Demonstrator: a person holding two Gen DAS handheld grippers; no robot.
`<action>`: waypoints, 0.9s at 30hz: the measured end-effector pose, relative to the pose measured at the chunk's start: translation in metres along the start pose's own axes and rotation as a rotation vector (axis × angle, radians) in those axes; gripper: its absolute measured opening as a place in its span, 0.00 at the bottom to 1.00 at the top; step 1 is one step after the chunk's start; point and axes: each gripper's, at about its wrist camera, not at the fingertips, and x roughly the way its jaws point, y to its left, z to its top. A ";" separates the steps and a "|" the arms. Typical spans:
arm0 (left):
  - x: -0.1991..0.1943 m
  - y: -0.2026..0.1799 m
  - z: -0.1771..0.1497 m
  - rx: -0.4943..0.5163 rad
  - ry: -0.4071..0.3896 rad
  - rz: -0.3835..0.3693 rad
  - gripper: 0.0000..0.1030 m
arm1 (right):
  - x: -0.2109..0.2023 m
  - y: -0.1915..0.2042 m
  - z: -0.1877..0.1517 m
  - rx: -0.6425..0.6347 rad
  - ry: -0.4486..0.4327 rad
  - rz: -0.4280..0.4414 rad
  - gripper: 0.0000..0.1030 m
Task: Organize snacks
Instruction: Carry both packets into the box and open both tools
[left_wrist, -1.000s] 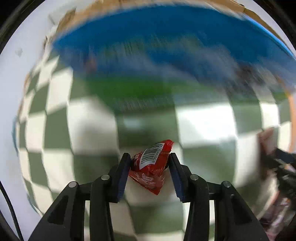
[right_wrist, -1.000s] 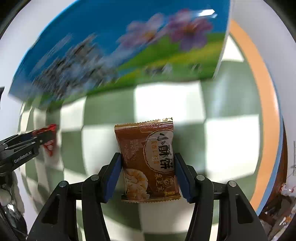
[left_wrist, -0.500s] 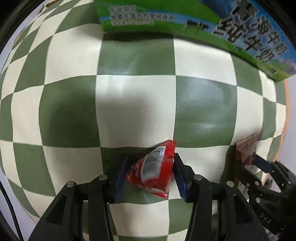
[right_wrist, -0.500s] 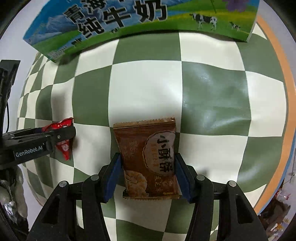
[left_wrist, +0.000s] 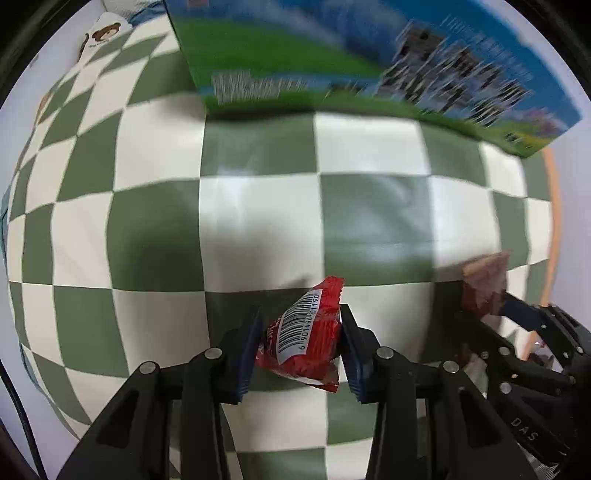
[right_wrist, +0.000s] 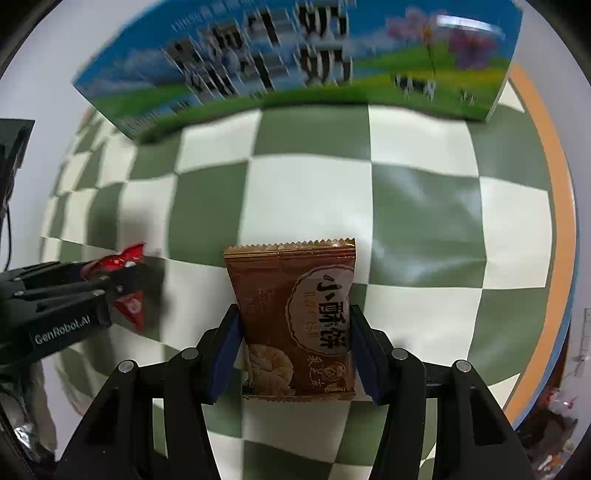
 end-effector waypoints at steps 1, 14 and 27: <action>-0.014 -0.004 0.001 -0.001 -0.022 -0.021 0.36 | -0.008 0.001 0.001 0.005 -0.014 0.016 0.57; -0.151 -0.008 0.127 0.007 -0.277 -0.146 0.36 | -0.168 -0.016 0.131 0.036 -0.352 0.114 0.57; -0.059 0.018 0.280 -0.064 0.000 -0.042 0.37 | -0.085 -0.067 0.304 0.093 -0.180 -0.042 0.57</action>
